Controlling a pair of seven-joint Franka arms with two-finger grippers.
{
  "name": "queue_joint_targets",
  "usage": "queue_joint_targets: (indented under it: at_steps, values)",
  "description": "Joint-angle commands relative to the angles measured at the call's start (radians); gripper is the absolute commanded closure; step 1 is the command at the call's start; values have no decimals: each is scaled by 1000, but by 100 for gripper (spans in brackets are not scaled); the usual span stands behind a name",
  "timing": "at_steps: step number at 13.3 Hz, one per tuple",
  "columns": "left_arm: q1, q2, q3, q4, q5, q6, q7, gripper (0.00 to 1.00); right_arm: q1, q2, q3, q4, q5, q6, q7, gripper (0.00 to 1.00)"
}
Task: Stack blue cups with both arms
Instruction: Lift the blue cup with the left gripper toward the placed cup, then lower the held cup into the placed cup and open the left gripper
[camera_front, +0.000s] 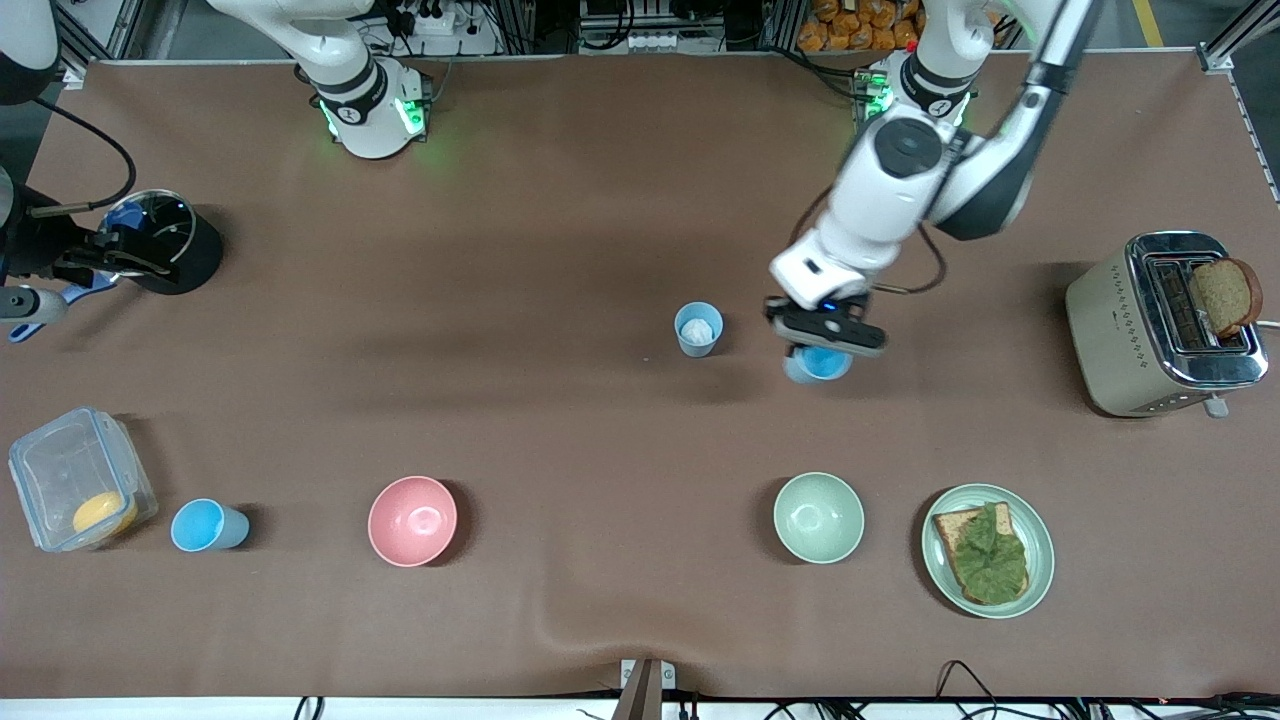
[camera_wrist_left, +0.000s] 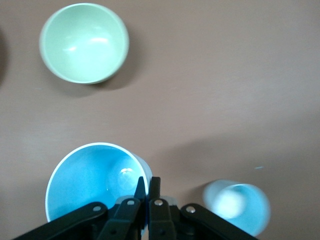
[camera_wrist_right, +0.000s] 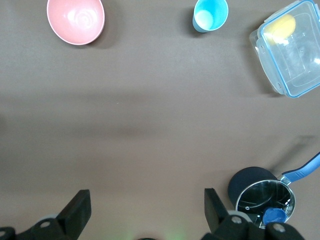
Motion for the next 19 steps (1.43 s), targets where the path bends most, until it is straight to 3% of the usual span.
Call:
queue_joint_targets:
  at_steps: [1, 3, 7, 19]
  values:
    - [-49, 35, -17, 58, 16, -22, -108, 100, -24, 8, 16, 13, -11, -11, -10, 0]
    - [-75, 54, -66, 64, 25, -22, -164, 100, -27, 8, 16, 13, -11, -11, -11, 0]
    - [-135, 130, -66, 119, 123, -22, -220, 100, -27, 8, 14, 11, -11, -13, -11, 0]
    - [-150, 154, -68, 102, 125, -20, -322, 100, -28, 8, 14, 11, -11, -13, -11, 0]
